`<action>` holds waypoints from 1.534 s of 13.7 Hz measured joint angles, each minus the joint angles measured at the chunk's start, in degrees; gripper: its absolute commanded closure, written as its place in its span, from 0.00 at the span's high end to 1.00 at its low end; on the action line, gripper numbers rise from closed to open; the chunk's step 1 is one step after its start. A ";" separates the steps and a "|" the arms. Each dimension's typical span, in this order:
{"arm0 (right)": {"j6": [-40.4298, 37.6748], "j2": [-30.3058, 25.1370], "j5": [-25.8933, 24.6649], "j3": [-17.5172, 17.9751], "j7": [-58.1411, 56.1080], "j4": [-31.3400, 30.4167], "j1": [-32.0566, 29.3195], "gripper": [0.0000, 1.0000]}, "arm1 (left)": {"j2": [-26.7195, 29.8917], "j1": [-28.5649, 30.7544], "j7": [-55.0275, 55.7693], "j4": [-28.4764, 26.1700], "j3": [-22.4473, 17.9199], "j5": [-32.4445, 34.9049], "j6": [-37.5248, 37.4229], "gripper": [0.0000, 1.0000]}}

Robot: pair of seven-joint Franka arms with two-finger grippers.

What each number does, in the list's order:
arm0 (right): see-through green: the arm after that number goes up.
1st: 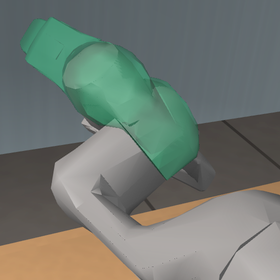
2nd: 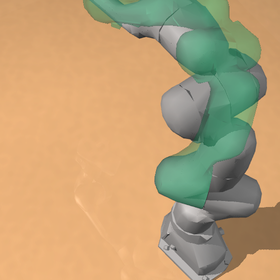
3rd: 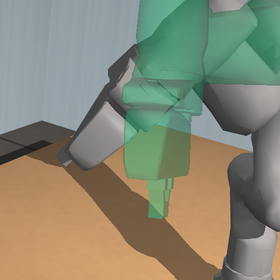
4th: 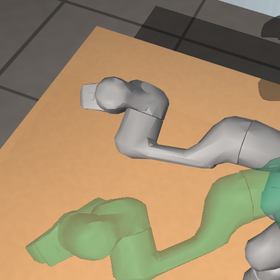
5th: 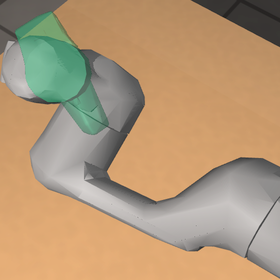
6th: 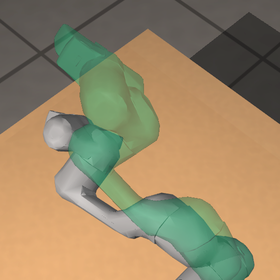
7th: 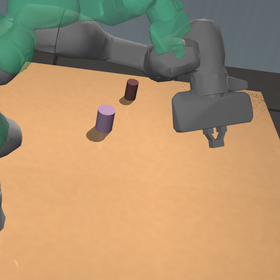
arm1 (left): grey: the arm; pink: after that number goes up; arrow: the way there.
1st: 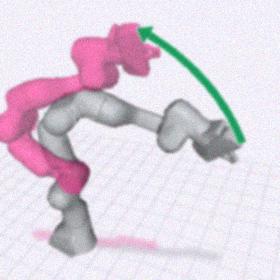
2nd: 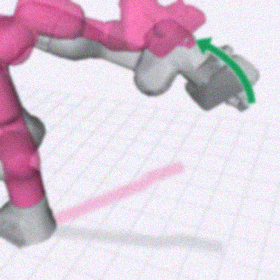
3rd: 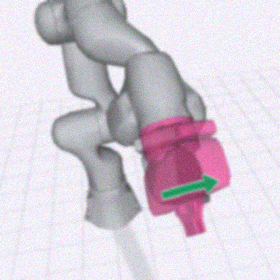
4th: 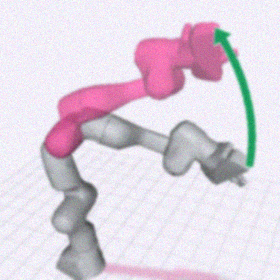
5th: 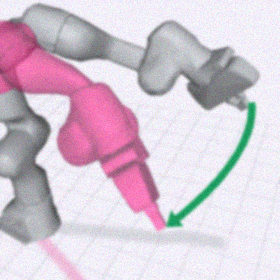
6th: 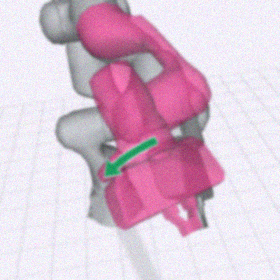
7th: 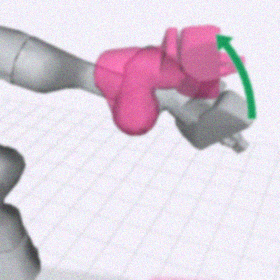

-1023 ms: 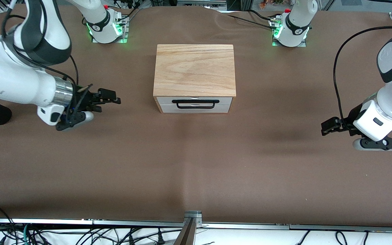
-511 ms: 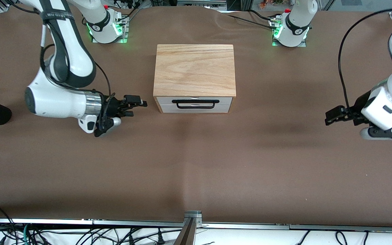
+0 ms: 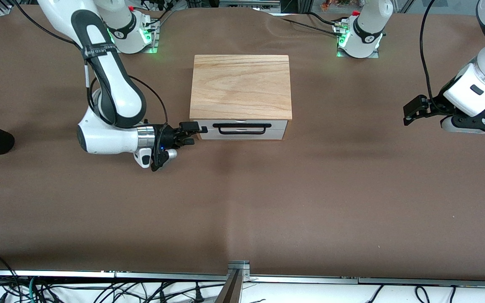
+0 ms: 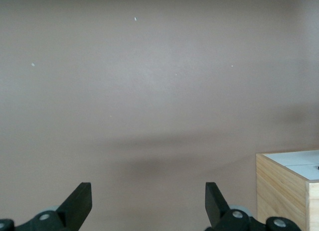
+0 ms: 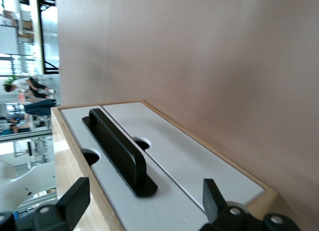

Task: Pull top drawer with both arms simultaneously
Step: 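Move the right gripper to the black drawer handle's end, then grip the handle with the right gripper while the left gripper reaches its end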

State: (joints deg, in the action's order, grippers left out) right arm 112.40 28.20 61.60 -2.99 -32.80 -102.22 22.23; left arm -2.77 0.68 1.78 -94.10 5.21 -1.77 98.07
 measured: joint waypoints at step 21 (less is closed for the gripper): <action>2.95 3.88 21.21 2.63 -8.96 -5.33 3.20 0.57 | -22.21 -5.02 -7.17 -1.64 7.79 -36.78 8.95 1.00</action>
State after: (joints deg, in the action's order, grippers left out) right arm 115.35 32.08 82.81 -0.37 -41.77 -107.55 25.43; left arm -24.98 -4.34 -5.39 -95.74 13.00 -38.55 107.01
